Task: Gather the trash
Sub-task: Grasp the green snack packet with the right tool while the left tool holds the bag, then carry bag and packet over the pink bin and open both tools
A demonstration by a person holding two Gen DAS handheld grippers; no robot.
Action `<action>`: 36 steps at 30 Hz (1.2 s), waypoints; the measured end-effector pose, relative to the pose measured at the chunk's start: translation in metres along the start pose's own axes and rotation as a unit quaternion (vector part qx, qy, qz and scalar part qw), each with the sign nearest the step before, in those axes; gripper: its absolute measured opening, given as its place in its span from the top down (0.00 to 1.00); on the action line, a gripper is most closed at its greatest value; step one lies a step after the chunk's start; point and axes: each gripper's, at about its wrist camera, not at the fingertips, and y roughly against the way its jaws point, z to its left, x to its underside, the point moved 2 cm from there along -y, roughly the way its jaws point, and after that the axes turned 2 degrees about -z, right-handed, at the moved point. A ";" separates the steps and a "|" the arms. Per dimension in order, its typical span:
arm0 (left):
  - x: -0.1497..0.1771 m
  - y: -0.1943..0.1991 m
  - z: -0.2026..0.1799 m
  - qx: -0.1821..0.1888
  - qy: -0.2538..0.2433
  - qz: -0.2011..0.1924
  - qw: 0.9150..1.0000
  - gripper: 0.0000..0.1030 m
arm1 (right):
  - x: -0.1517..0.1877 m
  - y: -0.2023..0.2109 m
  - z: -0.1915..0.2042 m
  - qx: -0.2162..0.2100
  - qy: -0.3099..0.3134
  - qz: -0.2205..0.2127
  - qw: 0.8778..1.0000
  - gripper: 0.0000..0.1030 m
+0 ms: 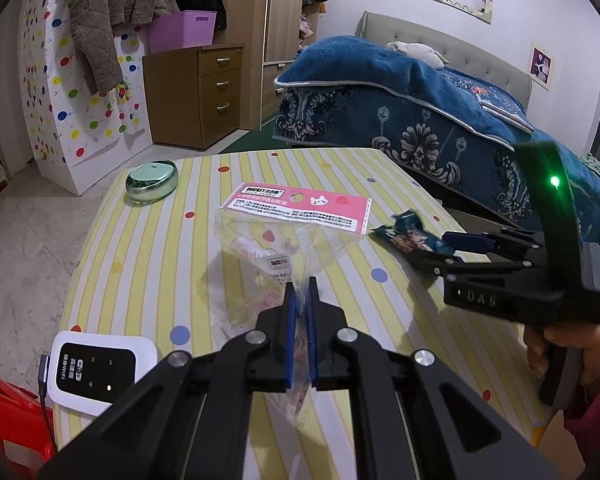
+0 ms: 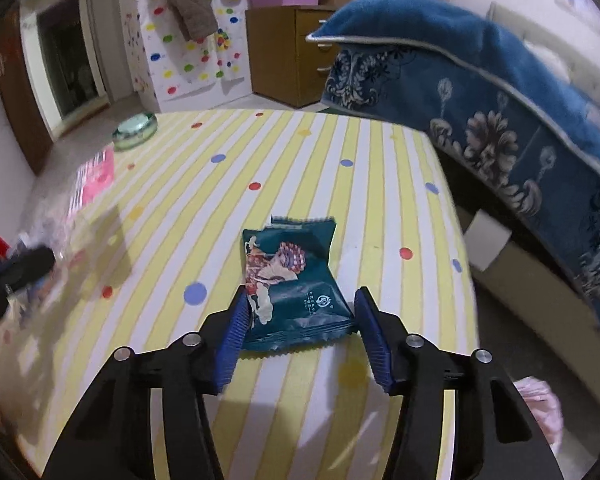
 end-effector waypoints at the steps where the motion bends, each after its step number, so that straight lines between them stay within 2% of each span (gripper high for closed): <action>1: 0.001 0.000 0.000 0.000 0.000 0.000 1.000 0.97 | 0.001 0.001 0.003 0.009 0.010 0.001 1.000 0.52; 5: 0.004 -0.001 0.000 0.001 0.002 0.003 1.000 0.97 | 0.004 0.007 0.006 0.010 0.008 -0.001 1.000 0.53; 9: 0.006 0.006 0.002 0.007 0.008 -0.007 1.000 0.97 | 0.011 0.041 0.006 -0.006 -0.019 -0.023 1.000 0.53; 13: 0.012 0.021 -0.005 0.029 0.010 -0.026 0.999 0.97 | 0.027 0.080 0.009 -0.013 -0.037 -0.040 0.998 0.53; 18: 0.022 0.042 -0.031 0.062 -0.013 -0.048 0.997 0.97 | 0.060 0.110 0.003 -0.040 -0.094 -0.043 0.994 0.53; 26: 0.047 0.061 -0.064 0.083 -0.046 -0.063 0.994 0.97 | 0.099 0.145 -0.008 0.000 -0.114 -0.058 0.992 0.53; 31: 0.060 0.066 -0.089 0.099 -0.061 -0.048 0.992 0.97 | 0.124 0.167 -0.030 0.027 -0.132 -0.068 0.989 0.53; 36: 0.062 0.071 -0.135 0.128 -0.100 -0.041 0.986 0.97 | 0.151 0.180 -0.064 0.050 -0.166 -0.066 0.983 0.53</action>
